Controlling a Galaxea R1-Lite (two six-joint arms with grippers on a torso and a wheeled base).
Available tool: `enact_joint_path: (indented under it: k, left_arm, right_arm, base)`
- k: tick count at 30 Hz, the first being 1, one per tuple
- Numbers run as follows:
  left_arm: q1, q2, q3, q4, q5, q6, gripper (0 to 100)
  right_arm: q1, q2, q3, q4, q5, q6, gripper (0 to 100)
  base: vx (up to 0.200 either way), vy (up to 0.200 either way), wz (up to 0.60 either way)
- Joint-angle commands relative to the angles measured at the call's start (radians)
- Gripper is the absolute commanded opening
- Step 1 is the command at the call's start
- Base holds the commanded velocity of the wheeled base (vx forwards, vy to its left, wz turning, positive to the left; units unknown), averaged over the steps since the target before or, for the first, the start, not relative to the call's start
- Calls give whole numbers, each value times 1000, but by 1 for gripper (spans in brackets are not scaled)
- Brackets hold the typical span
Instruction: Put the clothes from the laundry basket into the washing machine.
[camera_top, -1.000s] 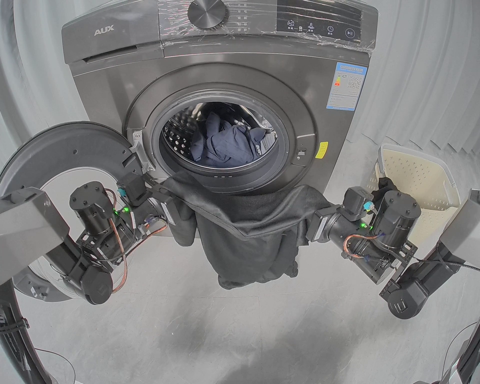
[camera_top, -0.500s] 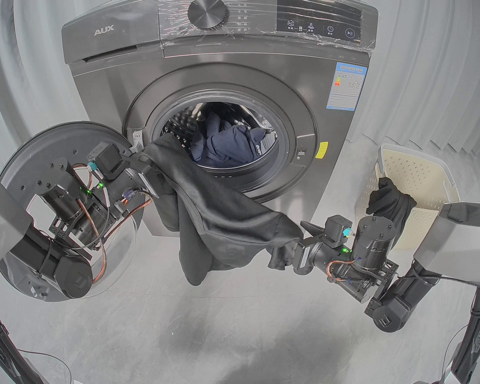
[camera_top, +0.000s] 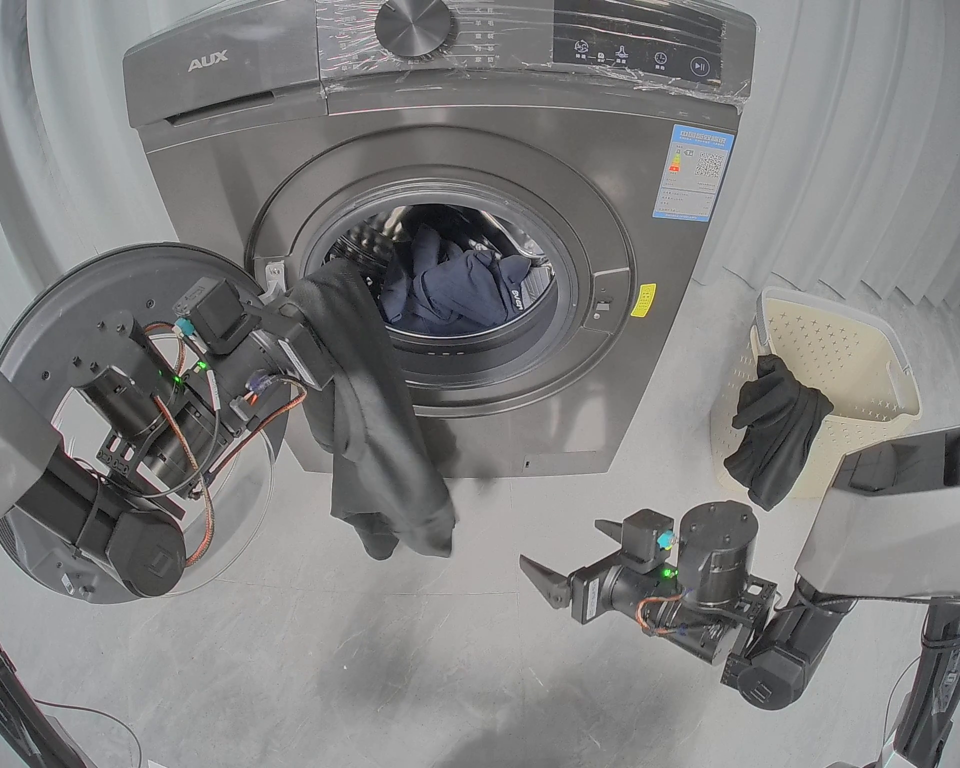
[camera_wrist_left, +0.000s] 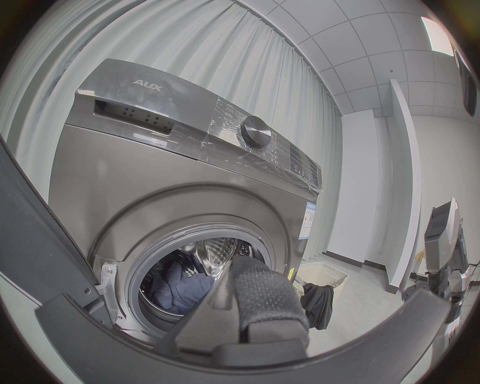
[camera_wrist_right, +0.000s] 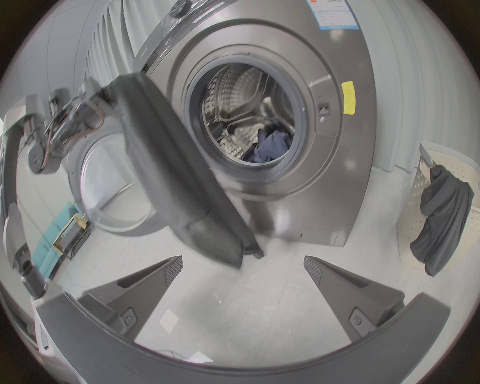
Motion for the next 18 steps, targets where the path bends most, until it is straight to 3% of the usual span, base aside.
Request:
enact_joint_path:
  k: [1, 8, 18]
  left_arm:
    - [-7, 9, -4, -1, 8, 1, 0]
    - [-7, 14, -5, 7, 11, 1, 0]
    - [-7, 37, -5, 9, 14, 6, 0]
  right_arm:
    - [31, 9, 37, 1, 0, 0, 100]
    - [75, 9, -36, -2, 16, -4, 100]
    - [227, 44, -219, -8, 63, -23, 100]
  base:
    - [0, 0, 0]
    - [0, 0, 0]
    - [0, 0, 0]
